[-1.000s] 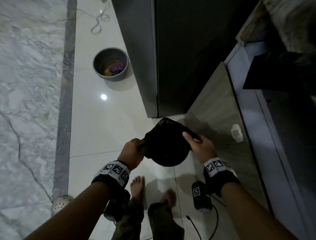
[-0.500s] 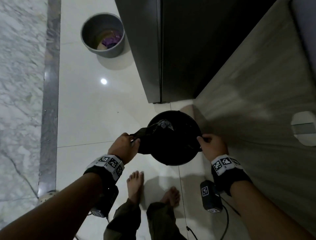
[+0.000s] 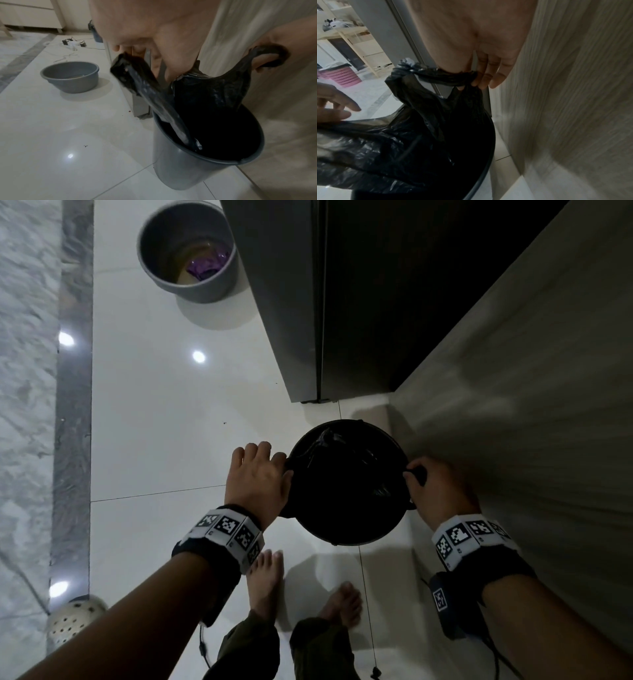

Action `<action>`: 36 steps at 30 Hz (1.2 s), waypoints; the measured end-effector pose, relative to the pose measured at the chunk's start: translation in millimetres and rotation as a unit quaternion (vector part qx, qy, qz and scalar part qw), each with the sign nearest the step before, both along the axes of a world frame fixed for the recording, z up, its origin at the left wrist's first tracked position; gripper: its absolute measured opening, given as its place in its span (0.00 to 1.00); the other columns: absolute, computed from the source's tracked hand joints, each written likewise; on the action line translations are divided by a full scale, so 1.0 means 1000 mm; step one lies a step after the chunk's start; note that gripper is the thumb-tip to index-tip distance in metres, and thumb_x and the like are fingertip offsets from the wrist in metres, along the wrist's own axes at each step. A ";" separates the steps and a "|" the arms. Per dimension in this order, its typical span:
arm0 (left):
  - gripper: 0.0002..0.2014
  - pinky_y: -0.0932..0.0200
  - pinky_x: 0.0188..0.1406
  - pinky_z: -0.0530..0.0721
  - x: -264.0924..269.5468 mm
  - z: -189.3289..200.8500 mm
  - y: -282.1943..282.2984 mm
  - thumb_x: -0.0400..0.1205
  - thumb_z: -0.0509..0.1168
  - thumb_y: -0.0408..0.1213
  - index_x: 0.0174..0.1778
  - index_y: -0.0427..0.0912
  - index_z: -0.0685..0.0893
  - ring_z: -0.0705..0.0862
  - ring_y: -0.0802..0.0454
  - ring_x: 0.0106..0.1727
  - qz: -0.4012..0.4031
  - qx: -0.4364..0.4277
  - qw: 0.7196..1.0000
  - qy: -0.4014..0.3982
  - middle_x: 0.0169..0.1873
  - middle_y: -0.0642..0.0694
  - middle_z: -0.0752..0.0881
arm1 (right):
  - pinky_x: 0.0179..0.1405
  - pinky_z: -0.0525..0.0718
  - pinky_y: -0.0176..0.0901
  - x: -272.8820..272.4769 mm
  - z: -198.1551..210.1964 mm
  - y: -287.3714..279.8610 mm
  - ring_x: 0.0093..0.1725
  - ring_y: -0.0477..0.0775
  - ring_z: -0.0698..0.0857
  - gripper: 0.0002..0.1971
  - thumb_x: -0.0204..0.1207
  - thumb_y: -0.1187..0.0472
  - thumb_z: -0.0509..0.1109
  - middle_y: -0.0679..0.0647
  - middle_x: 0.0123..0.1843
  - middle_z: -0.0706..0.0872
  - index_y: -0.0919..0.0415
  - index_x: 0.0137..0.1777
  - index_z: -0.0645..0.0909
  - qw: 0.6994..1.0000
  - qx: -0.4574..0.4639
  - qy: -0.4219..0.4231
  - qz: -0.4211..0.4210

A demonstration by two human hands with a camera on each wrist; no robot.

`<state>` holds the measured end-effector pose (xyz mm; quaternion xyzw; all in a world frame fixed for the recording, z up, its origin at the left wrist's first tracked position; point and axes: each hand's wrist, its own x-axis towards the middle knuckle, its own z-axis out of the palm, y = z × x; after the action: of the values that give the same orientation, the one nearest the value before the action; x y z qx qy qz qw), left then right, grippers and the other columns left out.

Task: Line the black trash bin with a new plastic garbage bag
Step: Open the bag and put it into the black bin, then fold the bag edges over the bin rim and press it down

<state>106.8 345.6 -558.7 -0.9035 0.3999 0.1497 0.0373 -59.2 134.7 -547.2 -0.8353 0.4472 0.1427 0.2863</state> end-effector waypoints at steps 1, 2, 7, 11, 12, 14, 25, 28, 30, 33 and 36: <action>0.14 0.47 0.48 0.67 0.003 -0.003 -0.004 0.76 0.58 0.43 0.44 0.38 0.86 0.78 0.36 0.44 -0.008 0.025 1.000 0.015 0.40 0.38 0.83 | 0.43 0.77 0.46 0.000 0.000 -0.001 0.53 0.63 0.82 0.08 0.78 0.55 0.67 0.60 0.57 0.81 0.55 0.52 0.83 1.000 -0.014 0.003 0.010; 0.13 0.47 0.47 0.68 0.004 -0.006 -0.006 0.76 0.59 0.41 0.44 0.38 0.85 0.78 0.37 0.45 -0.022 0.045 0.998 0.030 0.40 0.38 0.83 | 0.45 0.78 0.47 0.000 0.000 -0.002 0.56 0.62 0.80 0.07 0.77 0.56 0.68 0.60 0.59 0.79 0.56 0.51 0.84 0.999 -0.027 -0.001 0.017; 0.13 0.49 0.45 0.74 0.003 -0.012 -0.005 0.72 0.63 0.34 0.51 0.39 0.85 0.80 0.36 0.48 -0.067 0.097 0.988 0.097 0.44 0.37 0.83 | 0.52 0.82 0.54 -0.003 -0.004 -0.005 0.58 0.62 0.80 0.08 0.72 0.72 0.69 0.59 0.57 0.81 0.60 0.46 0.86 0.992 -0.025 -0.059 0.105; 0.12 0.55 0.42 0.72 -0.002 -0.016 0.010 0.76 0.60 0.37 0.54 0.46 0.83 0.83 0.40 0.52 -0.035 0.143 0.976 0.162 0.49 0.42 0.86 | 0.46 0.81 0.51 -0.004 -0.003 -0.001 0.53 0.62 0.80 0.14 0.64 0.78 0.72 0.54 0.50 0.84 0.57 0.38 0.86 0.982 -0.031 -0.062 0.178; 0.12 0.56 0.41 0.72 -0.002 -0.017 0.013 0.77 0.60 0.38 0.55 0.48 0.83 0.84 0.40 0.52 -0.009 0.153 0.970 0.189 0.50 0.42 0.87 | 0.46 0.80 0.50 -0.003 -0.001 0.000 0.53 0.63 0.80 0.14 0.63 0.78 0.73 0.53 0.49 0.84 0.57 0.37 0.87 0.980 -0.037 -0.056 0.188; 0.13 0.56 0.39 0.75 -0.003 -0.021 0.020 0.77 0.60 0.41 0.56 0.49 0.83 0.85 0.39 0.50 0.052 0.146 0.958 0.242 0.46 0.43 0.86 | 0.50 0.79 0.51 -0.001 0.004 0.001 0.56 0.63 0.79 0.14 0.65 0.77 0.72 0.53 0.51 0.84 0.56 0.41 0.89 0.980 -0.043 -0.031 0.193; 0.16 0.43 0.44 0.81 -0.010 -0.040 0.030 0.77 0.58 0.35 0.57 0.36 0.83 0.77 0.32 0.48 0.092 -0.022 0.981 0.172 0.45 0.31 0.78 | 0.50 0.81 0.50 0.012 -0.012 0.008 0.53 0.60 0.84 0.13 0.76 0.69 0.63 0.57 0.54 0.85 0.57 0.55 0.84 0.952 -0.041 0.147 0.264; 0.15 0.43 0.41 0.80 -0.010 -0.046 0.023 0.77 0.56 0.34 0.54 0.34 0.83 0.77 0.33 0.45 0.078 -0.054 0.984 0.151 0.43 0.32 0.78 | 0.40 0.78 0.45 0.013 -0.027 0.006 0.48 0.60 0.86 0.13 0.78 0.70 0.60 0.60 0.53 0.87 0.61 0.55 0.83 0.961 -0.013 0.155 0.227; 0.11 0.43 0.43 0.79 -0.008 -0.051 0.018 0.80 0.56 0.33 0.51 0.32 0.80 0.77 0.35 0.47 0.115 -0.064 0.974 0.184 0.45 0.33 0.78 | 0.42 0.77 0.44 0.013 -0.033 0.003 0.49 0.60 0.86 0.14 0.78 0.71 0.60 0.61 0.55 0.85 0.60 0.56 0.83 0.970 0.015 0.141 0.200; 0.09 0.49 0.39 0.75 -0.003 -0.059 0.012 0.81 0.54 0.33 0.47 0.33 0.77 0.79 0.36 0.42 0.174 -0.081 0.950 0.246 0.42 0.32 0.82 | 0.48 0.82 0.48 0.014 -0.039 0.000 0.53 0.62 0.85 0.14 0.78 0.71 0.60 0.60 0.58 0.84 0.57 0.55 0.84 0.970 0.028 0.140 0.196; 0.12 0.51 0.36 0.75 0.001 -0.062 0.007 0.84 0.52 0.39 0.48 0.35 0.78 0.78 0.38 0.37 0.222 -0.069 0.933 0.274 0.40 0.33 0.85 | 0.46 0.84 0.50 0.010 -0.045 0.001 0.50 0.62 0.87 0.15 0.78 0.68 0.60 0.58 0.54 0.88 0.56 0.55 0.86 0.968 0.001 0.152 0.200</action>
<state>107.7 352.6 -620.4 -0.8935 0.1930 0.3679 -0.1702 -49.2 136.1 -592.4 -0.8760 0.3088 0.3231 0.1813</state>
